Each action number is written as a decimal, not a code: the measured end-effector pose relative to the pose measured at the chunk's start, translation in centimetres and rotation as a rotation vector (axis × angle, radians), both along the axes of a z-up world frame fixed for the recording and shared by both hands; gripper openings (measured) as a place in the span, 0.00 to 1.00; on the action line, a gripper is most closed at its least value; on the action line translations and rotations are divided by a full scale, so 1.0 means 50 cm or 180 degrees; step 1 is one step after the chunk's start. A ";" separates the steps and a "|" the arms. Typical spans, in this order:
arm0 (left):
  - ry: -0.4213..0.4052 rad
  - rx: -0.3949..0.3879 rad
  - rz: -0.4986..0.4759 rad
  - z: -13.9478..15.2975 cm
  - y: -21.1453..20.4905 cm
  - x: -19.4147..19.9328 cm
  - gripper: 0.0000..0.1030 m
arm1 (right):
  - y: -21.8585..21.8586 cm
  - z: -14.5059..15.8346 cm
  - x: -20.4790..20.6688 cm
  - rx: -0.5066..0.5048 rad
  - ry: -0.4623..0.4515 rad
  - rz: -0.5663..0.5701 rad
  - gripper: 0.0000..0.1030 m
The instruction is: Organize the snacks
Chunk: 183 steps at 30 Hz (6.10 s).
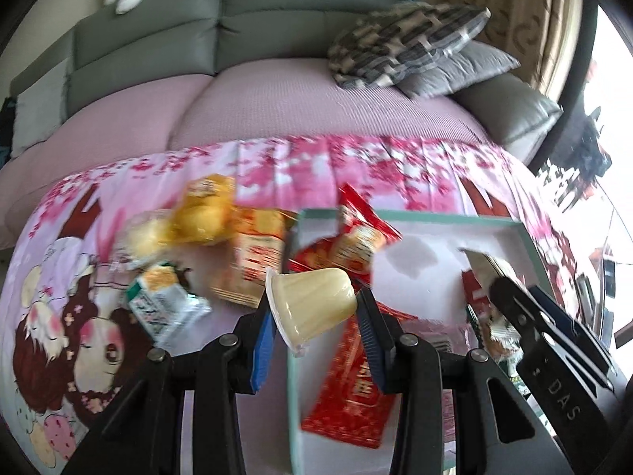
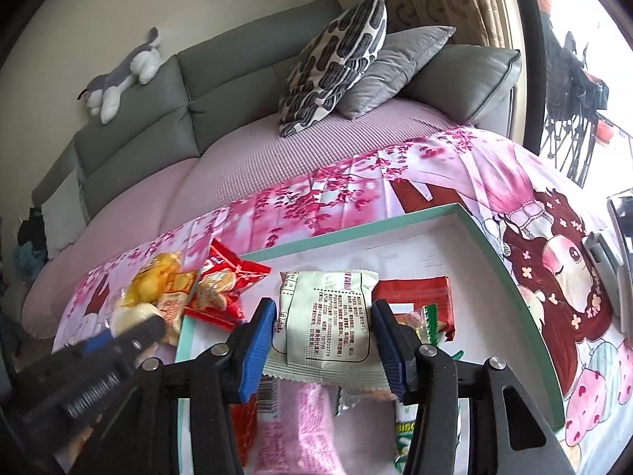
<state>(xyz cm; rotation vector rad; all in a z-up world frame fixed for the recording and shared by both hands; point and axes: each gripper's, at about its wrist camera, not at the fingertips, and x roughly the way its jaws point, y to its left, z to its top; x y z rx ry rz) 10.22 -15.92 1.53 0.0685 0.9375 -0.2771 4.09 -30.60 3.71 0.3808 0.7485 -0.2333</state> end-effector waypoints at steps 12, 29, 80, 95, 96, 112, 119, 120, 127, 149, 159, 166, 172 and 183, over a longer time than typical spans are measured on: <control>0.0100 0.0162 -0.0053 -0.045 -0.044 0.011 0.40 | -0.017 -0.038 0.046 0.0078 -0.0010 0.0055 0.51; 0.0185 0.0239 -0.0064 -0.065 -0.056 0.021 0.55 | -0.018 -0.049 0.048 0.0031 0.0109 0.0087 0.58; 0.0241 0.0006 0.1179 -0.043 0.180 0.036 0.91 | 0.064 -0.005 0.028 -0.0300 0.0208 0.0243 1.00; 0.0170 -0.0089 0.1493 -0.031 0.292 0.040 0.91 | 0.122 -0.013 0.051 0.0038 0.0100 0.0392 1.00; 0.0170 -0.0100 0.1524 -0.031 0.303 0.040 0.91 | 0.125 -0.015 0.052 0.0055 0.0110 0.0389 1.00; 0.0169 -0.0224 0.1962 -0.040 0.454 0.036 0.91 | 0.260 -0.020 0.089 -0.0076 0.0053 0.0746 1.00; 0.0168 -0.0285 0.1974 -0.042 0.475 0.046 0.91 | 0.311 -0.018 0.108 -0.0258 -0.0038 0.0870 1.00; 0.0172 -0.0288 0.1963 -0.042 0.475 0.049 0.91 | 0.311 -0.020 0.111 -0.0232 -0.0024 0.0881 1.00; 0.0259 -0.0326 0.1765 -0.052 0.445 0.073 0.91 | 0.310 -0.016 0.125 -0.0353 -0.0013 0.0858 1.00; 0.0525 -0.0281 0.1156 -0.107 0.299 0.157 0.91 | 0.237 0.000 0.217 -0.0298 -0.0013 0.0716 0.94; 0.0690 -0.0250 0.0972 -0.138 0.268 0.155 0.78 | 0.243 -0.026 0.223 -0.0127 0.0112 0.0865 0.71; 0.0650 -0.0204 0.0944 -0.136 0.274 0.146 0.66 | 0.255 -0.040 0.230 -0.0055 0.0186 0.0966 0.59; 0.0631 -0.0156 0.1067 -0.132 0.305 0.138 0.65 | 0.285 -0.047 0.235 -0.0044 0.0219 0.1155 0.53; 0.0614 -0.0102 0.1391 -0.133 0.379 0.123 0.65 | 0.314 -0.075 0.251 -0.0142 0.0387 0.1192 0.47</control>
